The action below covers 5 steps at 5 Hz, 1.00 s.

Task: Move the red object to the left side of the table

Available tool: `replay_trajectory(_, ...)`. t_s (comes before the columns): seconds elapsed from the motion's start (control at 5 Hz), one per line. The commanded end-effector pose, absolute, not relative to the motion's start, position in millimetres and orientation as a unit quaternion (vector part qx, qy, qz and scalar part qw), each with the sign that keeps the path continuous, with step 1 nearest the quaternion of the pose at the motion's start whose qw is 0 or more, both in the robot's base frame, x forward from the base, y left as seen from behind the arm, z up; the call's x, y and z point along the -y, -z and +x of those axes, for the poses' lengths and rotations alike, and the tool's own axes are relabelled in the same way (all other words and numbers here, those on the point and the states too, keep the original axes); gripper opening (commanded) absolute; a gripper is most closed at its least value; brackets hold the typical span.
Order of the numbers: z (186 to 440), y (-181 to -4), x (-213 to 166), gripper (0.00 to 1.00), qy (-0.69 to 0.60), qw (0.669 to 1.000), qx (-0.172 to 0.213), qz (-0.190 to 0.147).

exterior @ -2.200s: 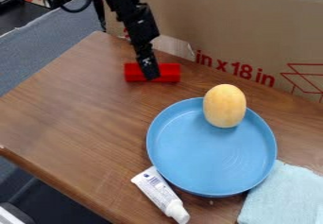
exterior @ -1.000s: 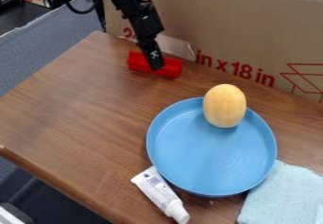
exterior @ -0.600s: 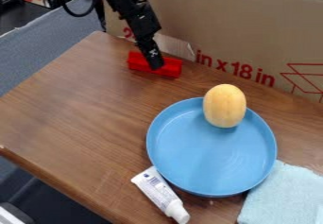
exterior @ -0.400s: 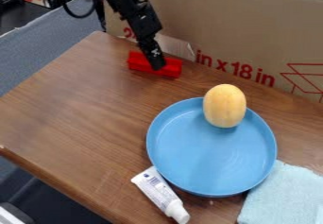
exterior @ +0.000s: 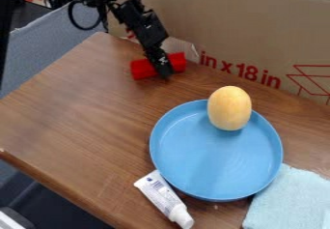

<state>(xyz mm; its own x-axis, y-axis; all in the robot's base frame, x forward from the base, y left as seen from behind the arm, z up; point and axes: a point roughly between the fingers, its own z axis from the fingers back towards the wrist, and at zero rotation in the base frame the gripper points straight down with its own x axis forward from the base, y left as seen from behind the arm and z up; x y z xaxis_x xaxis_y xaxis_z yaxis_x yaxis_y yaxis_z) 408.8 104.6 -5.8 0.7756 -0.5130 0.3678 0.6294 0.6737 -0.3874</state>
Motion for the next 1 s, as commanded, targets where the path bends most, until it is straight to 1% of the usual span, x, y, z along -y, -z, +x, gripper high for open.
replay_trajectory(0.0, 386, -18.9, -102, 0.0, 0.304, 0.912, 0.128, -0.244)
replay_trajectory(0.2, 379, -33.1, -96, 0.0, 0.289, 0.917, 0.133, -0.239)
replay_trajectory(0.4, 373, -41.0, -99, 0.0, 0.278, 0.922, 0.128, -0.237)
replay_trajectory(0.6, 365, -49.7, -96, 0.0, 0.262, 0.925, 0.126, -0.244)
replay_trajectory(0.8, 356, -62.8, -104, 0.0, 0.249, 0.926, 0.125, -0.254)
